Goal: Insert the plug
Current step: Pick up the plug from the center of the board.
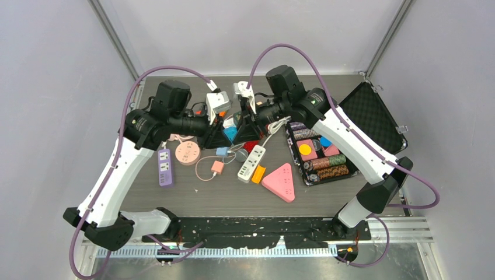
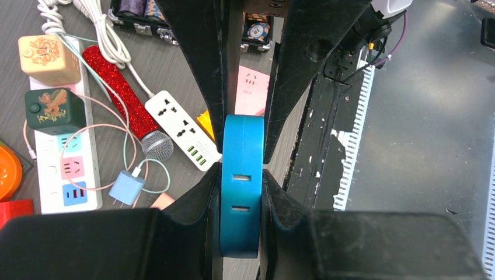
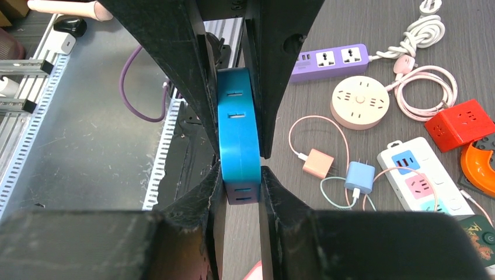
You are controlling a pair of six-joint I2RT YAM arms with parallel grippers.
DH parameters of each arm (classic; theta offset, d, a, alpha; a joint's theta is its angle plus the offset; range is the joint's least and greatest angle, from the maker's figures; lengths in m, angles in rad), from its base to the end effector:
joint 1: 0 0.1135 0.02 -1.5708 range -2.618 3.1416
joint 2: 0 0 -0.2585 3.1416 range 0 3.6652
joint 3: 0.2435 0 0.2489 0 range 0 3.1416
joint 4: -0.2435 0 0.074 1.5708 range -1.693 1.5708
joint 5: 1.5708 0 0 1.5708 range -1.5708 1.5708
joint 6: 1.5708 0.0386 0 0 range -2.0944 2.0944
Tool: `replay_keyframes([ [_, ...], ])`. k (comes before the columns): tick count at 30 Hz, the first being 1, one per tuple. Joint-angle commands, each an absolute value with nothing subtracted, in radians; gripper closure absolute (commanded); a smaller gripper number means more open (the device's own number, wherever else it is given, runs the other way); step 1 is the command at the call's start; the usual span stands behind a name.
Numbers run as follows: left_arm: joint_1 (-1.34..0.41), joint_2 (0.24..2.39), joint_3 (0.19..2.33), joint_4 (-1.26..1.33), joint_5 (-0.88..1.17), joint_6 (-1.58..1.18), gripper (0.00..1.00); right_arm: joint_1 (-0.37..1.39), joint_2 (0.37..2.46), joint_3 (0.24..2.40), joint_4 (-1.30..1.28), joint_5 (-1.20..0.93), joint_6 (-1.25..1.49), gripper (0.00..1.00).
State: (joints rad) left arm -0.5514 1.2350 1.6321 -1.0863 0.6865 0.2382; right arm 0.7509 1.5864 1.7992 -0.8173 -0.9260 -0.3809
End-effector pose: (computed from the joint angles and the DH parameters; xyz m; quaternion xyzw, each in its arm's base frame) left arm 0.1699 -0.1332 0.4403 0.4601 0.7309 -0.3633 0.3494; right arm 0.2183 0.2460 0.4264 -0.6000 0.5575 0.4652 0.3358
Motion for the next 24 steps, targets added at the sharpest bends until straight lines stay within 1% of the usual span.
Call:
replay_keyframes([
  [1,-0.554,1.232,1.641,-1.091,0.697,0.246,0.79,0.755,1.587,1.848,-0.792,-0.932,-0.355,0.95],
  [3,-0.554,1.235,1.641,-1.098,0.707,0.256,0.78,0.755,1.587,1.85,-0.792,-0.935,-0.351,0.95],
  [5,-0.554,1.24,1.639,-1.105,0.718,0.265,0.79,0.756,1.588,1.85,-0.792,-0.936,-0.349,0.95],
  [7,-0.554,1.242,1.64,-1.106,0.725,0.27,0.87,0.755,1.589,1.85,-0.792,-0.932,-0.34,0.95],
  [9,-0.554,1.246,1.64,-1.11,0.736,0.279,0.98,0.755,1.591,1.852,-0.792,-0.916,-0.327,0.95],
  [10,-0.554,1.248,1.639,-1.111,0.738,0.284,1.0,0.756,1.592,1.852,-0.792,-0.904,-0.323,0.95],
  [11,-0.554,1.249,1.639,-1.111,0.739,0.289,1.0,0.756,1.592,1.852,-0.789,-0.894,-0.31,0.92],
  [12,-0.553,1.249,1.634,-1.103,0.729,0.293,1.0,0.755,1.591,1.848,-0.783,-0.873,-0.302,0.78],
  [13,-0.553,1.247,1.623,-1.087,0.712,0.296,1.0,0.755,1.59,1.845,-0.78,-0.859,-0.29,0.68],
  [14,-0.553,1.241,1.61,-1.073,0.691,0.303,1.0,0.755,1.583,1.829,-0.764,-0.829,-0.282,0.46],
  [15,-0.552,1.232,1.59,-1.05,0.672,0.315,1.0,0.752,1.575,1.817,-0.751,-0.813,-0.266,0.39],
  [16,-0.546,1.217,1.562,-1.024,0.656,0.327,1.0,0.749,1.555,1.781,-0.714,-0.782,-0.256,0.27],
  [17,-0.537,1.199,1.529,-0.965,0.638,0.333,1.0,0.74,1.541,1.759,-0.691,-0.757,-0.231,0.23],
  [19,-0.512,1.16,1.438,-0.866,0.616,0.338,1.0,0.72,1.465,1.634,-0.561,-0.732,-0.188,0.1],
  [21,-0.477,1.122,1.349,-0.735,0.607,0.328,1.0,0.695,1.403,1.539,-0.463,-0.719,-0.144,0.06],
  [24,-0.429,1.104,1.246,-0.577,0.572,0.328,1.0,0.662,1.343,1.447,-0.385,-0.708,-0.084,0.05],
])
